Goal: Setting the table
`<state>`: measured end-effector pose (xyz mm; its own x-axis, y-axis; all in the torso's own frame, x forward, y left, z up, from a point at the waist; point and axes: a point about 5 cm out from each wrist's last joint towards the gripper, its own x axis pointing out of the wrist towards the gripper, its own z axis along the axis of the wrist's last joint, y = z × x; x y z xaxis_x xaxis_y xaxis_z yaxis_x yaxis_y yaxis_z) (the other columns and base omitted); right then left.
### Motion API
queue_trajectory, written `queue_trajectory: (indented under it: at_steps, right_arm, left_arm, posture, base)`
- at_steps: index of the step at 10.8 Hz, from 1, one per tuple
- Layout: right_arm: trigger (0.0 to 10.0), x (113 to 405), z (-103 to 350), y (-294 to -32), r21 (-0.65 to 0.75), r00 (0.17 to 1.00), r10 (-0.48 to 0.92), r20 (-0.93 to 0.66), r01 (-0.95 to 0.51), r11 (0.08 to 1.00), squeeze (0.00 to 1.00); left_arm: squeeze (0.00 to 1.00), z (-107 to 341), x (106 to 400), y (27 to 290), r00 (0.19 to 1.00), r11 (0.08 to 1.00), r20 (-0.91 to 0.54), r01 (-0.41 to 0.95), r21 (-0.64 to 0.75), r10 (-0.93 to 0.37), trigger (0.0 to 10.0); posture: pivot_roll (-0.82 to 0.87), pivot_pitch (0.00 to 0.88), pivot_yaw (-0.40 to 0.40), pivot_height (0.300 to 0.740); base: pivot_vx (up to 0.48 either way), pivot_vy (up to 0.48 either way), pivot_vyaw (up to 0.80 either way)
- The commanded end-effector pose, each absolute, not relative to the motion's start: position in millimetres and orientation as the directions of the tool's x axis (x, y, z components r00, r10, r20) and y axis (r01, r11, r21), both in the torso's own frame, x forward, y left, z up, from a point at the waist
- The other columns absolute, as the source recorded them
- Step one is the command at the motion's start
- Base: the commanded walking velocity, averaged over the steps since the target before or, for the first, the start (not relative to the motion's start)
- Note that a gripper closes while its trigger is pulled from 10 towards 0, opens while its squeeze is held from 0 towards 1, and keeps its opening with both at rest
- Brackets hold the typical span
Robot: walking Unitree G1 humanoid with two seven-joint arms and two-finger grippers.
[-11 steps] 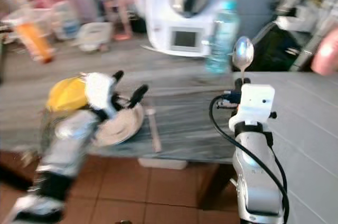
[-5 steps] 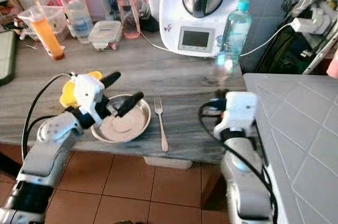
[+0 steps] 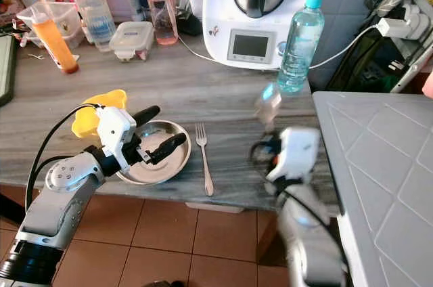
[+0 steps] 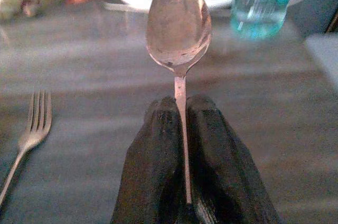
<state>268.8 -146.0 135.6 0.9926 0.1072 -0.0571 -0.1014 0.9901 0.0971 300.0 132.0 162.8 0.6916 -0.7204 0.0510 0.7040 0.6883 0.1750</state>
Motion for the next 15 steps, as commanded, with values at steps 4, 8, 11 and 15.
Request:
queue_trajectory:
  at_steps: [4, 8, 11, 15]
  right_arm:
    - [10.0, 270.9, 125.3, -125.4, 0.144, 0.971, 0.219, -0.101, -0.203, 0.968, 0.0]
    - [10.0, 279.4, 114.5, -111.9, 0.207, 0.961, 0.244, -0.131, -0.214, 0.955, 0.0]
    - [10.0, 283.9, 110.9, -95.0, 0.259, 0.95, 0.282, -0.137, -0.24, 0.935, 0.0]
    - [10.0, 287.6, 109.2, -86.7, 0.291, 0.943, 0.296, -0.15, -0.244, 0.925, 0.0]
  left_arm:
    - [0.0, 164.9, 298.0, 128.9, 0.676, 0.671, 0.041, 0.721, 0.175, -0.736, 10.0]
    - [0.0, 165.5, 299.3, 127.6, 0.668, 0.661, 0.031, 0.729, 0.178, -0.744, 10.0]
    - [0.0, 164.6, 296.2, 122.3, 0.648, 0.642, 0.022, 0.747, 0.172, -0.761, 10.0]
    - [0.0, 165.0, 296.0, 122.8, 0.646, 0.638, 0.015, 0.75, 0.174, -0.763, 10.0]
  posture:
    - [0.1, 0.139, 0.038, 0.74]
    - [0.12, 0.145, 0.043, 0.74]
    - [0.13, 0.148, 0.048, 0.74]
    - [0.14, 0.144, 0.052, 0.74]
  base:
    - [0.0, 0.0, 0.0]
    - [0.0, 0.0, 0.0]
    - [0.0, 0.0, 0.0]
    - [0.0, 0.0, 0.0]
